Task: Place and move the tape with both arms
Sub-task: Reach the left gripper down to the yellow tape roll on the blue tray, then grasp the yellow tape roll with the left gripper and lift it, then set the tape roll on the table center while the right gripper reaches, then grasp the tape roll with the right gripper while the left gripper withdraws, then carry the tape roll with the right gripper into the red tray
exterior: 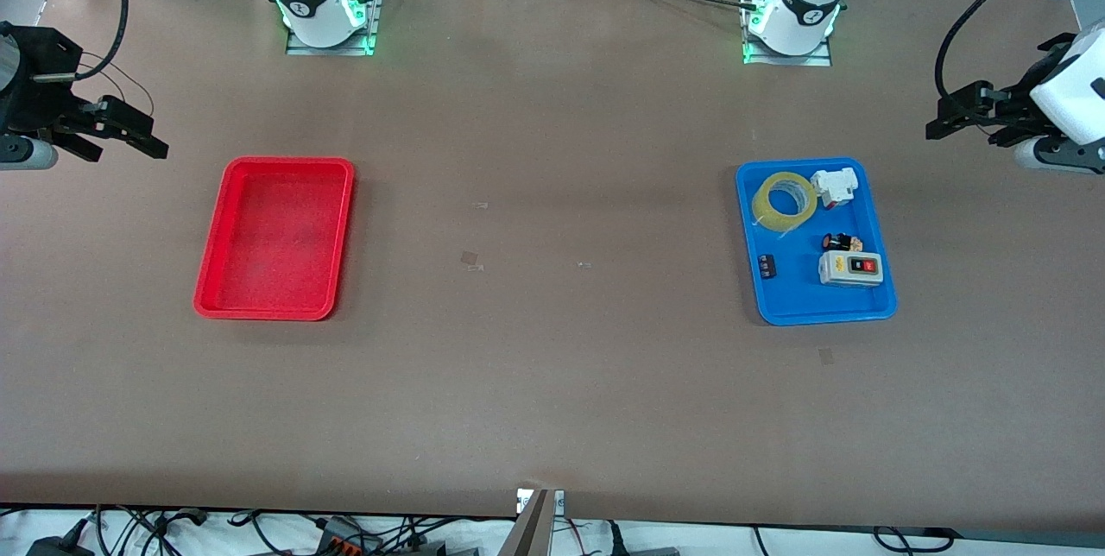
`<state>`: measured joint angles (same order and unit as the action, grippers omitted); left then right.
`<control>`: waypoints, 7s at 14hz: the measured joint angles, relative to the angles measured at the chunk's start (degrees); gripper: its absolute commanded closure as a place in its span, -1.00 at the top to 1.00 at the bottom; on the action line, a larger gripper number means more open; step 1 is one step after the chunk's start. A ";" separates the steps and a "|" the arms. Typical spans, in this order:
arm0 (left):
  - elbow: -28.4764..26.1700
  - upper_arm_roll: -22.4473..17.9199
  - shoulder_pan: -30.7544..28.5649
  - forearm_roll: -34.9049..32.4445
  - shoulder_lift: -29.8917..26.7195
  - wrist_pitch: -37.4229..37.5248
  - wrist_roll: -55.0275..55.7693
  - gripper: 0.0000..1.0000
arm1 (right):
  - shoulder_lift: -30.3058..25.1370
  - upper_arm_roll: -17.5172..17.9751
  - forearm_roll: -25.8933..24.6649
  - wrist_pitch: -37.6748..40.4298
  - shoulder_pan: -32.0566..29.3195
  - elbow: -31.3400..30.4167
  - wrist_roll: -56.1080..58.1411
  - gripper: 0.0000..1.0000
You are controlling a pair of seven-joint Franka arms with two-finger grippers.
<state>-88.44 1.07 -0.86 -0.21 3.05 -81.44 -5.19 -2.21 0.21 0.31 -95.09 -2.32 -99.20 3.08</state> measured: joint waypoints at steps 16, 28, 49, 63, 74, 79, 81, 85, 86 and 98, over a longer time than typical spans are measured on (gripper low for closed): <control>-42.14 2.24 -0.30 0.00 0.21 -42.85 -0.04 1.00 | -0.02 0.00 0.00 0.00 0.00 0.01 0.00 0.99; -50.34 2.24 -0.52 6.55 9.13 -56.65 0.25 -0.91 | -0.02 0.00 0.00 0.00 0.00 0.01 0.00 0.99; -3.19 3.95 33.65 7.73 32.26 -41.62 65.70 -0.98 | 3.13 0.47 0.03 0.16 0.31 2.00 0.03 0.99; 3.39 1.30 29.79 10.11 23.22 -25.91 66.64 1.00 | 17.30 0.86 4.02 -4.93 12.65 2.88 -0.01 0.99; -6.14 1.08 6.88 3.68 3.38 -8.02 16.31 1.00 | 39.81 1.19 5.33 -20.67 33.57 14.61 -22.97 0.99; -0.71 1.36 0.61 2.70 -3.17 -7.59 1.86 1.00 | 42.90 1.19 5.33 -22.41 38.18 14.68 -29.79 0.99; 1.88 1.26 0.37 2.29 -3.48 -6.80 1.59 1.00 | 43.92 1.19 5.33 -23.37 38.61 14.67 -30.34 0.99; 2.02 0.63 0.22 -0.85 -2.77 -4.24 1.59 1.00 | 45.78 1.19 5.33 -23.89 39.71 14.67 -31.38 0.82; 2.01 0.52 0.03 -0.87 -2.51 -4.00 1.59 1.00 | 46.00 1.18 5.33 -23.90 39.75 14.66 -31.50 0.40; 2.37 0.45 -0.51 1.78 -2.03 -0.29 2.45 1.00 | 41.85 -0.88 5.27 -17.35 34.50 16.52 -31.77 -1.00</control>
<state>-86.07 1.52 -1.36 1.57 1.02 -81.74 -2.74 39.64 -0.67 5.57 -112.44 32.17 -82.68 -28.69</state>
